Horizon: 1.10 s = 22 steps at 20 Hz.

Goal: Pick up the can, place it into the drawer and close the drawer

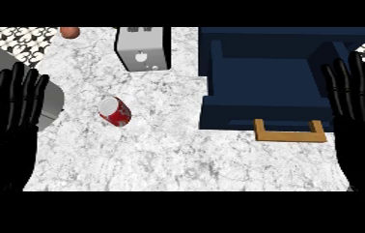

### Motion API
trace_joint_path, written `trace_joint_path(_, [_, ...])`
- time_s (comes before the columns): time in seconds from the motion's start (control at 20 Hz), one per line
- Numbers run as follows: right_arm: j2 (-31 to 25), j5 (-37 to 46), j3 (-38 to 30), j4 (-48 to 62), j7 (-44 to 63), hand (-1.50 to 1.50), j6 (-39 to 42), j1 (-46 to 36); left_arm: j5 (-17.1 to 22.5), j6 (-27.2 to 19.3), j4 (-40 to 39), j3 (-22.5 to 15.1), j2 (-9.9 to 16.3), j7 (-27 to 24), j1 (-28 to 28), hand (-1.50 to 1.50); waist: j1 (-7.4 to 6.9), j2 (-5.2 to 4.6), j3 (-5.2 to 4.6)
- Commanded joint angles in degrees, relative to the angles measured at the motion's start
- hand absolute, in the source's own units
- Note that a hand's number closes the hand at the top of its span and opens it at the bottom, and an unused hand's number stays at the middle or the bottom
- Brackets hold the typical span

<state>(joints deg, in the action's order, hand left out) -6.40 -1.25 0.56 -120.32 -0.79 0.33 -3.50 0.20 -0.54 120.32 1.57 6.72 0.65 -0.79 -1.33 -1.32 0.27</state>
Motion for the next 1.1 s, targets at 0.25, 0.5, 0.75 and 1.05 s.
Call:
trace_joint_path(0.25, [-0.02,-1.90,-3.45,-0.45,2.06,-1.50,-0.76,1.62,-16.89,-19.64,-0.20,-1.92,-6.55,1.71,-0.03,-1.50,1.75,1.40,-0.20])
trace_joint_path(0.5, [1.66,0.91,-2.76,0.15,15.36,-1.50,-5.90,6.00,-14.06,-31.71,-3.75,-1.92,-6.67,17.78,-4.14,-1.50,1.97,1.39,-0.26])
trace_joint_path(0.75, [0.09,-2.10,-6.27,1.82,12.68,-1.50,-2.69,8.64,-20.61,-32.74,3.11,-5.51,-6.70,25.68,-6.38,-1.50,1.35,1.38,-0.25])
trace_joint_path(1.05, [0.92,-2.44,-7.07,2.52,9.93,-1.50,-1.55,10.14,-26.21,-38.02,-3.42,-9.63,-6.71,29.55,1.30,-1.50,1.58,1.34,-0.25])
